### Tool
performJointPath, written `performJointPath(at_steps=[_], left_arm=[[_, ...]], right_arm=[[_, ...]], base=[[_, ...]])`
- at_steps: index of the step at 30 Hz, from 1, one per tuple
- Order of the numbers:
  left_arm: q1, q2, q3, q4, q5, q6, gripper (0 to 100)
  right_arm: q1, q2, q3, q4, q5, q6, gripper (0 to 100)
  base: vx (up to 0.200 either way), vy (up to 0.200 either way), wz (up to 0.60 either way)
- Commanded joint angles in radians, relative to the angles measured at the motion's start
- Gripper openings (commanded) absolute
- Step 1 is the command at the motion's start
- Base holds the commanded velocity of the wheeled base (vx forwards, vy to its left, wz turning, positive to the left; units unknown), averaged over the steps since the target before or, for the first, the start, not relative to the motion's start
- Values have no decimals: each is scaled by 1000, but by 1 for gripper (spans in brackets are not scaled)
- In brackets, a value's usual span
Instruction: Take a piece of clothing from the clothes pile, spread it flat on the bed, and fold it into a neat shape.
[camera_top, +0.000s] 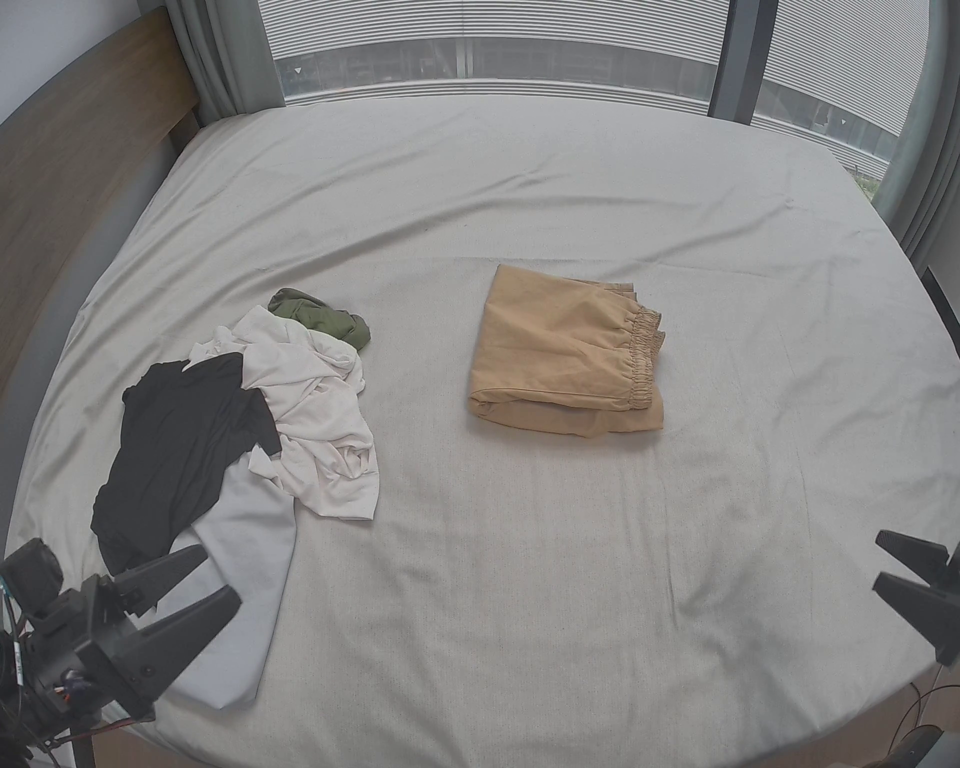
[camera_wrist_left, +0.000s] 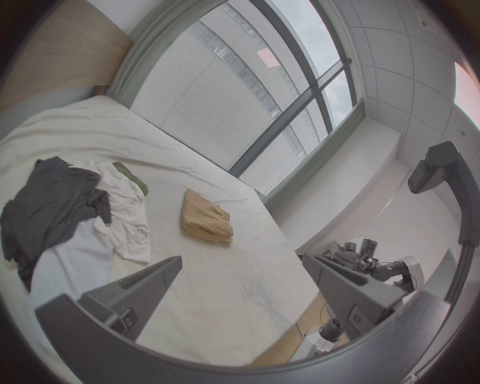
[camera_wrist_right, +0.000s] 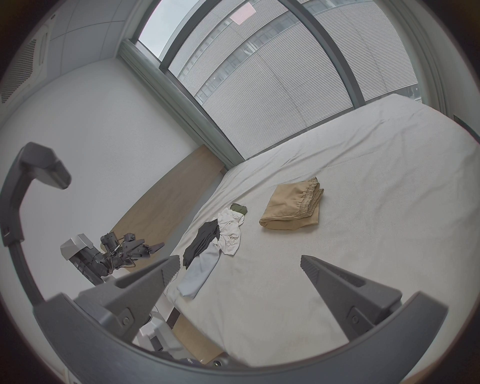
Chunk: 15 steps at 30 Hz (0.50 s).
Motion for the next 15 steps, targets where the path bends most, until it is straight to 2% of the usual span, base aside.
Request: performJointPath(at_steps=[1,4,10,15], left_arm=[[7,-341,8,240,40,32,100],[28,-400,6,323,39,38,100],[125,-525,17,424,33,42,100],[221,-744,17,640,4,72,100]], right_arm=[[-2,-288,9,160,-1,-2,100],[-2,-328,9,183,-1,-2,100],[-1,-419,69,202,-2,-2,100],[9,-557,184,202,-4,-5,100]], base=[[0,0,0],[0,0,0],[0,0,0],[0,0,0]])
